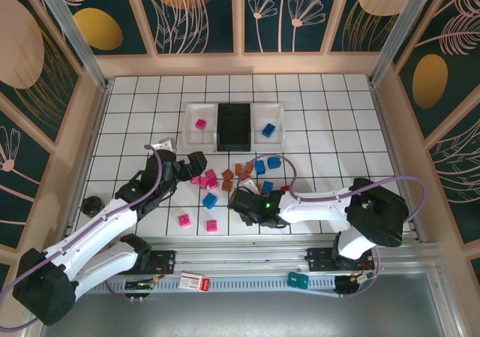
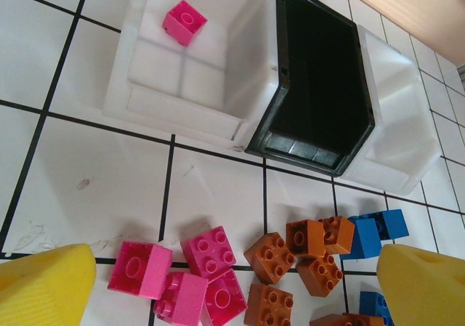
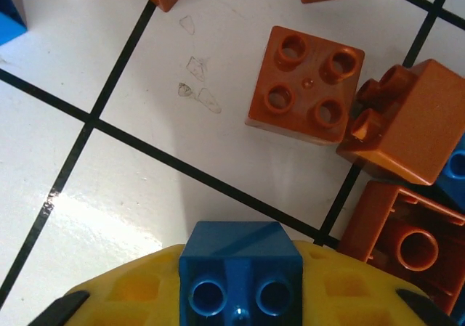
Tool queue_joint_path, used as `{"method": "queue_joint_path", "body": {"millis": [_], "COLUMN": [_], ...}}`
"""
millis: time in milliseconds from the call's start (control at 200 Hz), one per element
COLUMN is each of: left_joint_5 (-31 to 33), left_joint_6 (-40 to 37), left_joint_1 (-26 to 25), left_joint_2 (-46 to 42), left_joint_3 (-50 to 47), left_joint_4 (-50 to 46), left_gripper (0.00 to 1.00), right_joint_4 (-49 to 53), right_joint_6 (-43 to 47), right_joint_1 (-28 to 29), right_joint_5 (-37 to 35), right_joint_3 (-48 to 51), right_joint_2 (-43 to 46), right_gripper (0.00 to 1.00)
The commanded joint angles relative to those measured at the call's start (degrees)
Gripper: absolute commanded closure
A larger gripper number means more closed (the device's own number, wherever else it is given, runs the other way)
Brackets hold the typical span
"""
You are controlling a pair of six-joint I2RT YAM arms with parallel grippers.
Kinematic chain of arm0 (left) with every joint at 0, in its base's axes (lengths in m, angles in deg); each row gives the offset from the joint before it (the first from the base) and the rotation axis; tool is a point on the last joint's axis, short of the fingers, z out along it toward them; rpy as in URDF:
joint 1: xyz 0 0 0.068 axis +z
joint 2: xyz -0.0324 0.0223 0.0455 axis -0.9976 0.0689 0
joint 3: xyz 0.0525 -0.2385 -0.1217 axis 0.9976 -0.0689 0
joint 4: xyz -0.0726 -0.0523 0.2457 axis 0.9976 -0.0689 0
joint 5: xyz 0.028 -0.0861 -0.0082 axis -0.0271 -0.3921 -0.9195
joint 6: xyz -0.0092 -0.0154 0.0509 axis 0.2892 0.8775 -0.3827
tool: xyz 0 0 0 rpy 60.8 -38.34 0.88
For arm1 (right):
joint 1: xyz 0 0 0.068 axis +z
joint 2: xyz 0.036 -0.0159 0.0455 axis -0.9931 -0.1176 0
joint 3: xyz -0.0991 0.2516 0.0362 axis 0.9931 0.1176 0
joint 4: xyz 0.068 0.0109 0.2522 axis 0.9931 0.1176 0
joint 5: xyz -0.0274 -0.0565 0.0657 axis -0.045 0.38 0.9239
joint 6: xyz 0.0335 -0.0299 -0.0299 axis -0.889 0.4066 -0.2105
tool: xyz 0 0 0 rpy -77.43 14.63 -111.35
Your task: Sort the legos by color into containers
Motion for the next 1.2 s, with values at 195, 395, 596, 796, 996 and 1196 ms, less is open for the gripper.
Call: {"method": "queue_joint_path", "body": {"millis": [195,395,596,796,996,1196], "left_joint_5": [0.91,2.27,2.19,1.68,1.57,1.93], "left_joint_6": [0.76,1.96,1.97,1.73,1.00,0.91], "left_joint_1": [-0.08,-0.05,-0.04,-0.11,-0.07,-0.07], "left_joint_2": [0.75,-0.34,-1.15,-1.18,-0.98,-0.63], "left_joint_3": [-0.35,-0.97,-1.40,-1.58,-1.14,-1.30], "left_joint_4": [-0.69,-1.39,-2.20,-2.05,-2.32,-2.40], "left_gripper": [0.01,0.01,0.01,0.01,0.01,0.01], "right_joint_4": [-7.36,-16.61,-16.84,-15.81,-15.73,-13.77], "right_joint_6": [8.16,12.48,12.73,14.07,13.38,10.17], "right_joint_1": [-12.22,-32.63,-41.86,-44.41,-43.92,-38.37], "right_joint_5": [0.65,11.18,13.82,14.81,14.96,13.52], "right_joint_3": [-3.22,-8.86,-20.31,-29.08,-26.34,-11.58], "right_joint_2": [13.16,7.70,-8.76,-17.59,-11.81,1.68], "right_gripper": [0.78,0.78,0.77,0.48,0.35,0.33]}}
